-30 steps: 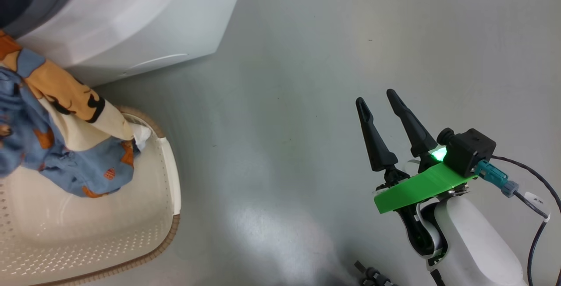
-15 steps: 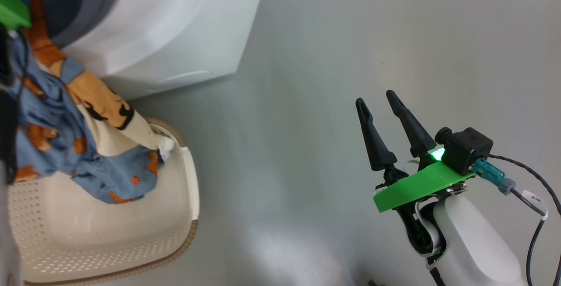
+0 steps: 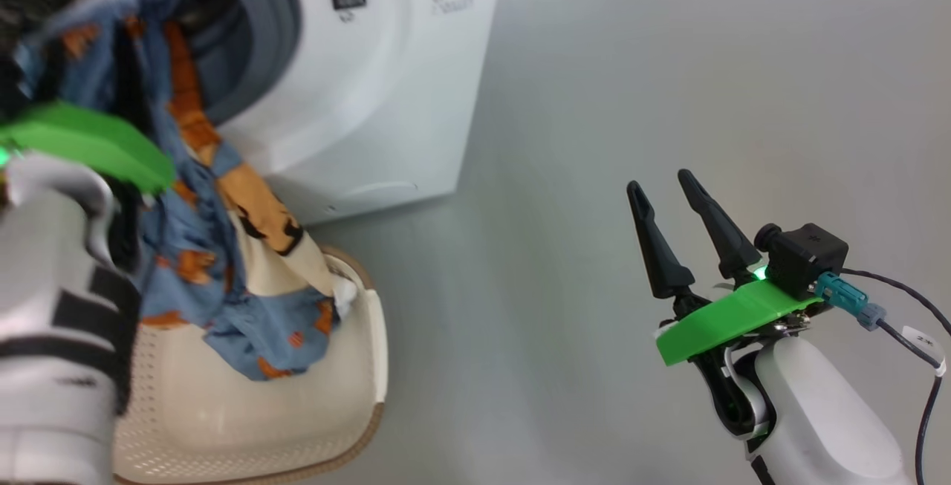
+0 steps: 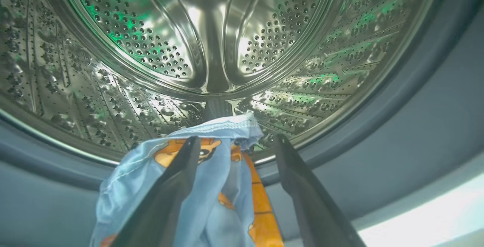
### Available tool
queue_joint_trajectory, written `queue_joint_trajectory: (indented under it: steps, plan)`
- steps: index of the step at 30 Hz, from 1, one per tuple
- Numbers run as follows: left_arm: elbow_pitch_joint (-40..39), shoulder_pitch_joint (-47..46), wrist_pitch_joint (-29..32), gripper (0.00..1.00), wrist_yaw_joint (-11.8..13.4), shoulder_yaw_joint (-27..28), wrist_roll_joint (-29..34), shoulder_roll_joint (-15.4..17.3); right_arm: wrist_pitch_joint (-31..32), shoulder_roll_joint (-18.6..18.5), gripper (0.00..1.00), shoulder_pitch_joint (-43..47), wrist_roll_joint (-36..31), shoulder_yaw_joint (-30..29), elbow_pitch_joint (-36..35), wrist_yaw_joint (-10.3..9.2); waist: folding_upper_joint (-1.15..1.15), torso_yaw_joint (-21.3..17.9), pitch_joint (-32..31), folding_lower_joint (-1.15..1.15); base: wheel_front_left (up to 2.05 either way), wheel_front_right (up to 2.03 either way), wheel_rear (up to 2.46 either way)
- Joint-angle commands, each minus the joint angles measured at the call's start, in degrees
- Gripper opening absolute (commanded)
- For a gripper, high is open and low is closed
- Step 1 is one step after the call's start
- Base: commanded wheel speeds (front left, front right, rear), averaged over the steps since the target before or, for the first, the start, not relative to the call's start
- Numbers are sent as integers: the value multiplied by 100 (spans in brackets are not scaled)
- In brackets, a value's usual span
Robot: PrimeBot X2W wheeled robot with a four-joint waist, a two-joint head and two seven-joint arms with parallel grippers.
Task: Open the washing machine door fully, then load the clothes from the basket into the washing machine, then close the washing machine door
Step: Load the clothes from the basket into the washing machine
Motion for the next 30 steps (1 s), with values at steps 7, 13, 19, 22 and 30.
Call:
queue_joint_trajectory:
  steps: [7,13,19,22,30]
  plan:
    - [-348,870,-35,100,-76,-20,-72,-22,-46,-196,100,297,215,95,46,26,0,554,-931,0,0,0,0]
    - [-713,1371,-35,100,-85,-54,-82,-73,-46,-259,100,388,315,152,97,26,0,637,-1197,0,0,0,0]
    - [-1325,2031,-35,100,-87,15,-82,-58,-46,-326,100,517,403,171,106,26,0,676,-1470,0,0,0,0]
    - [-1705,2404,-36,100,-88,93,-40,-43,-46,-362,100,600,438,129,92,26,0,693,-1598,0,0,0,0]
    - [-3064,3647,-36,100,166,381,227,-67,-46,-496,100,848,460,22,-4,26,0,767,-2023,0,0,0,0]
